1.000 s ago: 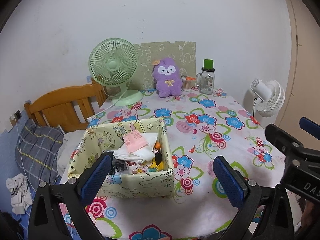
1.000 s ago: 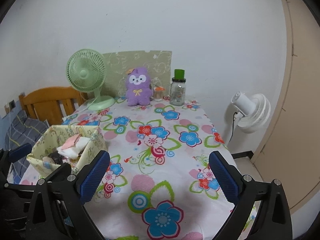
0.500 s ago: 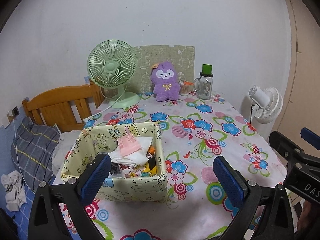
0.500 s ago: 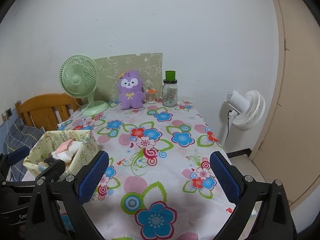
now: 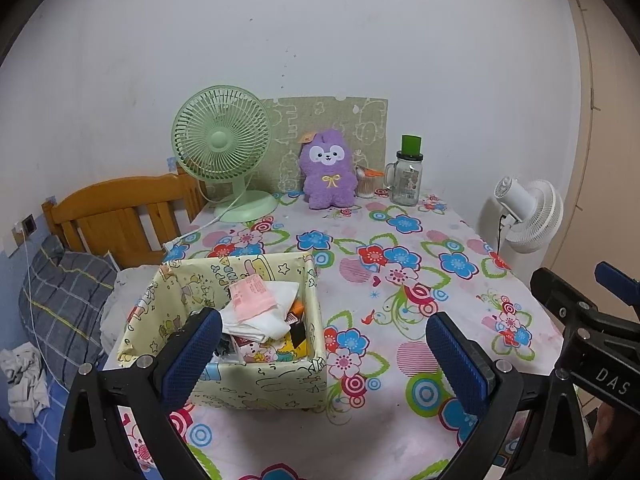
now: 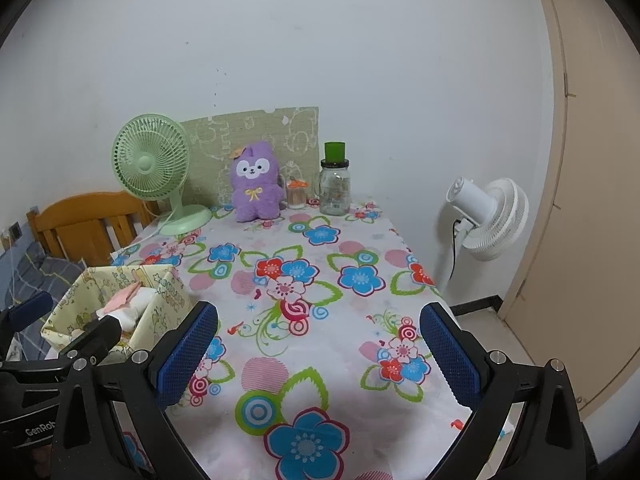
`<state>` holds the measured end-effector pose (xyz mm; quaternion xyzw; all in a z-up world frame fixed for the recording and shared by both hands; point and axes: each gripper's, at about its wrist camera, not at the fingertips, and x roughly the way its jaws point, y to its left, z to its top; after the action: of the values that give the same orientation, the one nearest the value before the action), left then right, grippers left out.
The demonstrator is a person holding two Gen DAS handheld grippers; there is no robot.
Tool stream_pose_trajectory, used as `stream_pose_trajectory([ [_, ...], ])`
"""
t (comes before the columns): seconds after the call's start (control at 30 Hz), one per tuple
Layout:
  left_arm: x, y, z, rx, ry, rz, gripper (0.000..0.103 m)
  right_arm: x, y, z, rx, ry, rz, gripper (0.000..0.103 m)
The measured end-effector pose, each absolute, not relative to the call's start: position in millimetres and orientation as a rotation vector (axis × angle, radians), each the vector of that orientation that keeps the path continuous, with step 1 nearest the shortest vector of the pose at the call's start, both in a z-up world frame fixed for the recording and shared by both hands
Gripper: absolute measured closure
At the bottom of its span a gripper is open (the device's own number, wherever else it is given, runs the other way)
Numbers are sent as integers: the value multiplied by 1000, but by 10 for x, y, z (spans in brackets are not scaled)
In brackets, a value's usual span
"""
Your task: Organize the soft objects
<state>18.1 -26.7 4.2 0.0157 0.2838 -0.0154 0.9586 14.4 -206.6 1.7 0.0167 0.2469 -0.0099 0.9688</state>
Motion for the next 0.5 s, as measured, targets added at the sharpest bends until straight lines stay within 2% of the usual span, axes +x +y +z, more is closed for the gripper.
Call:
stream_pose_trajectory([
  [0.5,202,-278,73,38,560,-24,0,147,-2050,44,34,479,-20,1],
])
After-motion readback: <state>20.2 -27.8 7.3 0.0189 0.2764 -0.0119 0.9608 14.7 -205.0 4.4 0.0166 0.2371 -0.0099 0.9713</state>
